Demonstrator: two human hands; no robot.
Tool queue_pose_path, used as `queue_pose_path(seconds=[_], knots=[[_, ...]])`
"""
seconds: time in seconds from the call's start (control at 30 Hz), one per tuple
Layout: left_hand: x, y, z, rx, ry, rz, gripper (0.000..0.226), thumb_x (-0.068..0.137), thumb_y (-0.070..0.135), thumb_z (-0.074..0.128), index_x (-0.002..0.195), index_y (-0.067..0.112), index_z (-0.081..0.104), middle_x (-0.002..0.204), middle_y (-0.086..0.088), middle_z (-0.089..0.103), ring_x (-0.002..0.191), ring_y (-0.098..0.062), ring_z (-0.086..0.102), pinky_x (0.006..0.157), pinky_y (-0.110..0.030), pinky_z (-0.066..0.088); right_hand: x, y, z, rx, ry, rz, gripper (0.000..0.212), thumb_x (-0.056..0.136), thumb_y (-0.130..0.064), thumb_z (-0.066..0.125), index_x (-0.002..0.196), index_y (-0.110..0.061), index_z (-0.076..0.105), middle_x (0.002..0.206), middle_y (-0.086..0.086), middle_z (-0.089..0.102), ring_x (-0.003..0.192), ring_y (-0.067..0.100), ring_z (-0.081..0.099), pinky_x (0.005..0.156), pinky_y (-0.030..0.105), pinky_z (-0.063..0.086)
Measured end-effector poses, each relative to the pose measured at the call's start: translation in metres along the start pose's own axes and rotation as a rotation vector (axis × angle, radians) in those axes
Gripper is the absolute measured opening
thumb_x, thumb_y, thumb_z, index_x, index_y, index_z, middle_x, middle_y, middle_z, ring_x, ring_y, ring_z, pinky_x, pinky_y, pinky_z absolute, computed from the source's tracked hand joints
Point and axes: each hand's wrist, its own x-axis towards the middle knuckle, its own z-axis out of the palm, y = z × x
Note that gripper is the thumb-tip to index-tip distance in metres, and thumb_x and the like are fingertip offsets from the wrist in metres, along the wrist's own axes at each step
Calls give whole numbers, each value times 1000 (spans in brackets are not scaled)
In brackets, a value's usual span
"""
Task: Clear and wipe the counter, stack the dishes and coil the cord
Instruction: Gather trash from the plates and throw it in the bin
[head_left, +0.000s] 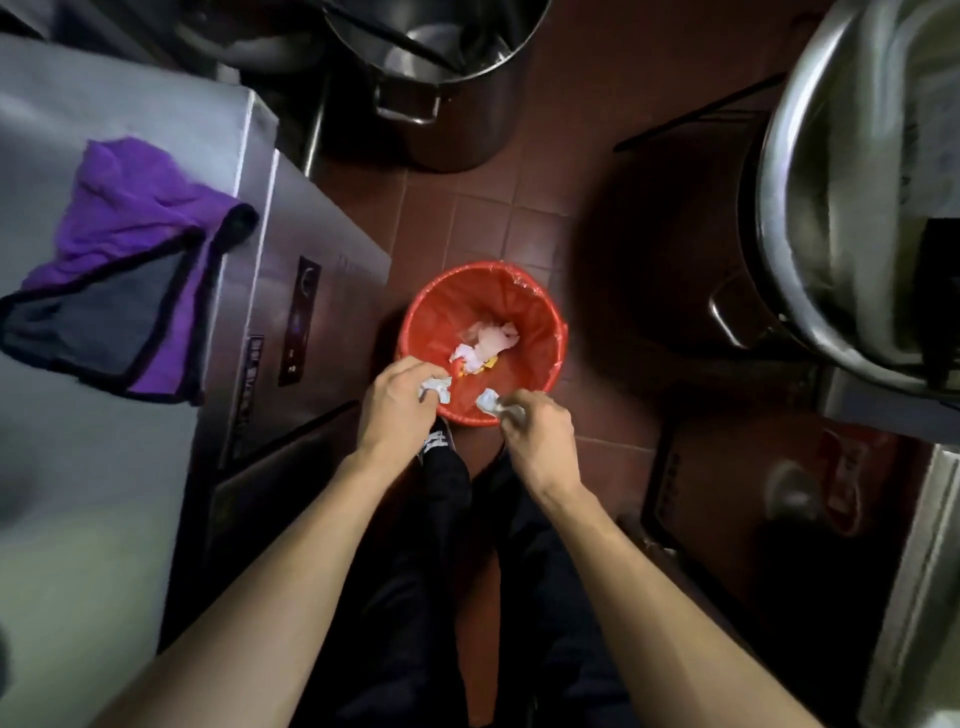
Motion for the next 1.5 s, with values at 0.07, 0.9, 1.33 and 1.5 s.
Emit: queue_pose_path(seconds=[0.07, 0.9, 1.33, 1.5], knots=[[11, -10, 25, 2, -39, -23, 34, 80, -4, 63, 102, 17, 76, 103, 7, 68, 94, -16, 65, 85, -36, 55, 20, 17, 11, -15, -48, -18, 25, 87, 0, 60, 106, -11, 71, 104, 7, 69, 97, 22, 64, 82, 21, 43], [137, -154, 210, 66, -210, -89, 31, 80, 1, 68, 105, 17, 76, 101, -3, 69, 93, -23, 64, 85, -27, 49, 193, 179, 151, -53, -225, 185, 30, 96, -19, 51, 122, -19, 65, 109, 13, 73, 102, 31, 66, 85, 28, 51], [111, -147, 174, 281, -396, -101, 41, 99, 35, 54, 139, 25, 55, 136, -3, 59, 127, -29, 53, 110, -47, 39, 171, 154, 126, -153, -264, 102, 37, 96, -31, 52, 130, -20, 62, 126, 10, 67, 118, 32, 59, 98, 35, 48], [99, -99, 114, 355, -360, -84, 46, 101, 39, 47, 144, 23, 49, 141, -3, 55, 131, -28, 49, 111, -47, 36, 154, 103, 74, -235, -199, -41, 40, 94, -31, 54, 132, -20, 60, 132, 8, 63, 121, 28, 58, 99, 36, 47]])
